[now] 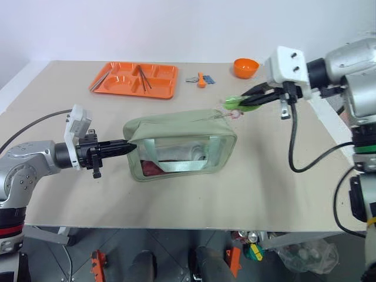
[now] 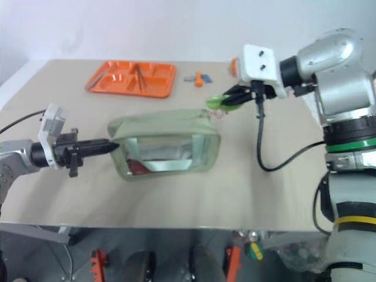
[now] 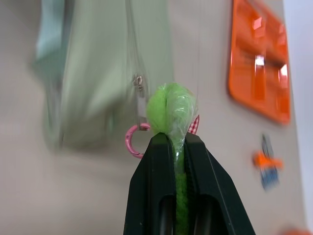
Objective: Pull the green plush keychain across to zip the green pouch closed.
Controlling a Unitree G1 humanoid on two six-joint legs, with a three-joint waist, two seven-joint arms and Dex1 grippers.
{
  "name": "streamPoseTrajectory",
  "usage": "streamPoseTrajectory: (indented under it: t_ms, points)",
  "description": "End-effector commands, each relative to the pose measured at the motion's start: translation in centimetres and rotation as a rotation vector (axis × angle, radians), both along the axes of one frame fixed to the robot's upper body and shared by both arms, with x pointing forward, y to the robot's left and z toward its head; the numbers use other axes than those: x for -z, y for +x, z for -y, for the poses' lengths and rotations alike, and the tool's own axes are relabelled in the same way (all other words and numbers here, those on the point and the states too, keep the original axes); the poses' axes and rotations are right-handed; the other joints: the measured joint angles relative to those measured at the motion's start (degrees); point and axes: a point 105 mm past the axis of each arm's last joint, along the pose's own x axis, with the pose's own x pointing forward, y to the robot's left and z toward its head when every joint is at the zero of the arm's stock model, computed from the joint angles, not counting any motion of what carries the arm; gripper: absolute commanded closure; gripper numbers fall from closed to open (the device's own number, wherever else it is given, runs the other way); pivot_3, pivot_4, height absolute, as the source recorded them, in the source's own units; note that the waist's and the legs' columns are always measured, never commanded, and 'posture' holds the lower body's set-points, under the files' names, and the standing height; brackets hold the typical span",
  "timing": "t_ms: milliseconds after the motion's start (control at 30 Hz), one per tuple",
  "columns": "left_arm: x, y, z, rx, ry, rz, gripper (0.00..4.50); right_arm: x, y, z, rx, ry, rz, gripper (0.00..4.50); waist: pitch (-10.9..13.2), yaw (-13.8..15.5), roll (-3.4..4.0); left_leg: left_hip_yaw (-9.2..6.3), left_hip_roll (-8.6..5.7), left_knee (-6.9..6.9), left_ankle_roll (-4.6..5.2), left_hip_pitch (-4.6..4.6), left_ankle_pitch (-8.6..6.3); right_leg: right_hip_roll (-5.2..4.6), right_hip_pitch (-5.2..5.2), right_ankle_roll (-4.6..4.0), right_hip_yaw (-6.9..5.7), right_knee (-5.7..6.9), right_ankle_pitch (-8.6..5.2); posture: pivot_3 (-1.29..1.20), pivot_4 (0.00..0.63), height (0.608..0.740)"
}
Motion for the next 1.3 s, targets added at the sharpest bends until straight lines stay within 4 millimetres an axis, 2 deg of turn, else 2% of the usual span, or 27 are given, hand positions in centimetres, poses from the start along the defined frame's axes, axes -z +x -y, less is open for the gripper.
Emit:
streamPoseTrajectory:
  t_ms: [33, 133, 200, 400, 533, 800, 1000, 1067, 1100, 1300]
  points:
    - [-1.0, -0.3, -0.6, -0.011, -0.003, 0.048, 4.50, -0.1, -0.2, 2.0, 0.056, -0.030, 0.050, 4.43, 0.0, -0.1, 0.01, 0.02, 0.00, 0.00, 0.00, 0.00, 0.00, 0.00, -0.01, 0.00, 0.03, 0.00, 0.00, 0.00, 0.150, 0.740]
    - [-1.0, -0.3, -0.8, -0.014, -0.004, 0.049, 4.50, 2.0, 0.4, 3.2, 0.109, -0.069, 0.070, 4.43, 0.0, -0.2, 0.07, 0.07, 0.01, 0.00, 0.00, 0.06, 0.00, 0.01, -0.01, -0.01, 0.07, 0.03, 0.02, 0.00, 0.150, 0.740]
    - [-1.0, -0.4, -0.8, -0.015, -0.004, 0.050, 4.50, 3.3, 0.7, 3.1, 0.118, -0.074, 0.079, 4.43, 0.0, -0.1, 0.06, 0.03, 0.01, 0.00, 0.00, 0.06, 0.00, 0.02, 0.01, -0.01, 0.04, 0.03, 0.02, 0.00, 0.150, 0.740]
    - [-1.1, -0.5, -0.7, -0.016, -0.004, 0.052, 4.50, 8.8, 0.3, -1.3, 0.066, 0.010, 0.068, 4.43, 0.0, -0.3, 0.07, 0.07, 0.03, -0.03, 0.00, 0.09, 0.00, 0.06, 0.00, -0.01, 0.12, 0.06, 0.02, 0.00, 0.150, 0.740]
    - [-1.2, -0.5, -0.8, -0.017, -0.001, 0.052, 4.50, 11.3, -0.6, -1.9, 0.043, -0.021, 0.014, 4.43, 0.0, -0.2, 0.07, 0.01, 0.03, 0.01, -0.02, 0.09, 0.01, 0.05, 0.03, -0.01, 0.06, 0.08, 0.02, 0.00, 0.150, 0.740]
    - [-1.3, -0.5, -0.8, -0.019, -0.004, 0.050, 4.50, 15.2, -2.9, -2.7, -0.043, -0.119, -0.091, 4.43, 0.0, -0.3, 0.03, 0.02, 0.08, 0.00, -0.01, 0.18, 0.01, 0.12, 0.08, -0.03, 0.06, 0.08, 0.01, 0.00, 0.150, 0.740]
    - [-1.5, -0.5, -0.5, -0.016, -0.027, 0.045, 4.50, 16.3, -1.4, -2.4, 0.049, -0.066, -0.099, 4.43, -0.1, -0.7, -0.15, 0.02, 0.12, -0.02, -0.01, 0.37, 0.01, 0.17, 0.22, -0.09, 0.07, 0.09, 0.02, 0.00, 0.150, 0.740]
    - [-1.4, -0.5, -0.5, -0.019, -0.031, 0.038, 4.50, 16.0, -1.4, -2.4, 0.049, -0.051, -0.106, 3.77, -0.1, -0.8, -0.16, 0.02, 0.12, -0.01, -0.01, 0.40, 0.01, 0.17, 0.25, -0.10, 0.07, 0.09, 0.04, 0.00, 0.150, 0.740]
    - [-1.5, -0.5, -0.6, -0.019, -0.034, 0.037, 4.50, 15.5, -1.5, -2.6, 0.046, -0.020, -0.113, 3.58, -0.1, -0.8, -0.16, 0.02, 0.11, 0.00, -0.01, 0.40, 0.01, 0.16, 0.25, -0.09, 0.07, 0.09, 0.04, 0.00, 0.150, 0.740]
    - [-1.9, 0.0, -0.8, -0.050, -0.059, 0.050, 4.50, 10.8, -0.6, -2.8, 0.075, 0.143, -0.092, 1.43, -0.1, -1.0, -0.14, 0.02, 0.12, -0.02, -0.01, 0.35, 0.01, 0.17, 0.20, -0.09, 0.08, 0.09, 0.04, 0.00, 0.150, 0.740]
